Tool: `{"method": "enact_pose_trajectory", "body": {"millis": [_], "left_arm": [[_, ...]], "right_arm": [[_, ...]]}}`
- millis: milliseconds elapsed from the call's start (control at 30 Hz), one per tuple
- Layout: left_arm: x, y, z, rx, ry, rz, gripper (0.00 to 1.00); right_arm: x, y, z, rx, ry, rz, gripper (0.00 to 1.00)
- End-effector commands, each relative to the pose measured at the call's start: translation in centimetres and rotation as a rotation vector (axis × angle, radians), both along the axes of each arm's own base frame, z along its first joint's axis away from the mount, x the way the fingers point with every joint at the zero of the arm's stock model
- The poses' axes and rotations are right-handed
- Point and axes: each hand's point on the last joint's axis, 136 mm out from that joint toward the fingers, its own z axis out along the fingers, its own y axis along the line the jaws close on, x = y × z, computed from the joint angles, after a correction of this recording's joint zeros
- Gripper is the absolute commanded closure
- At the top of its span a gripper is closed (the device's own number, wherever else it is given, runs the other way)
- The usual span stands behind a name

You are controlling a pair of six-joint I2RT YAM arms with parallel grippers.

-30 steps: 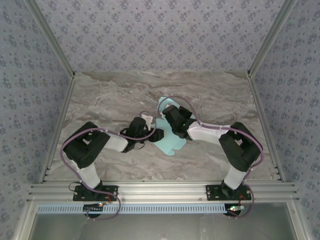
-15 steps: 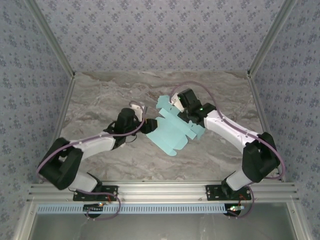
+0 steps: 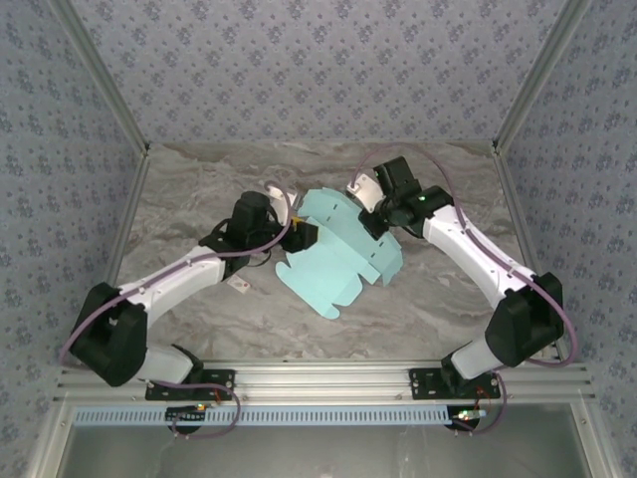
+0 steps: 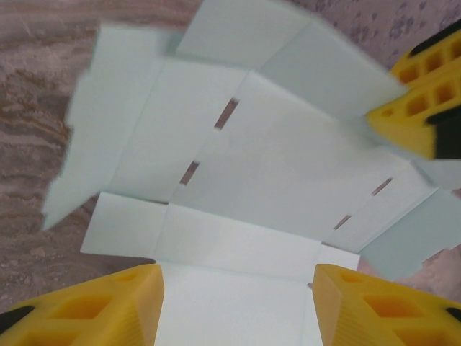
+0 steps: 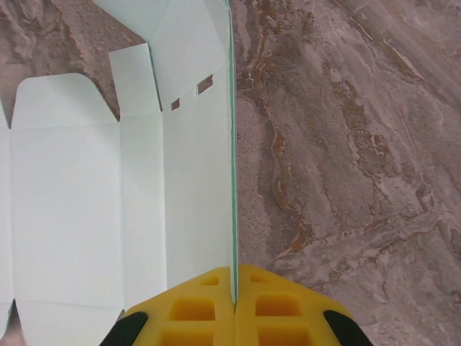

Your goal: Fold the paper box

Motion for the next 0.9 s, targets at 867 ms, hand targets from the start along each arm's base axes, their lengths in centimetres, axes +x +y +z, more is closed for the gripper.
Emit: {"method": "enact_pose_trajectory", "body": {"millis": [867], "left_arm": [[4.9,-0.9,-6.2,0.190,0.018,0.046,0.34]], "right_arm": [[-0.6,0.5,-0.3,0.107,0.094,0.009,1.00]]}}
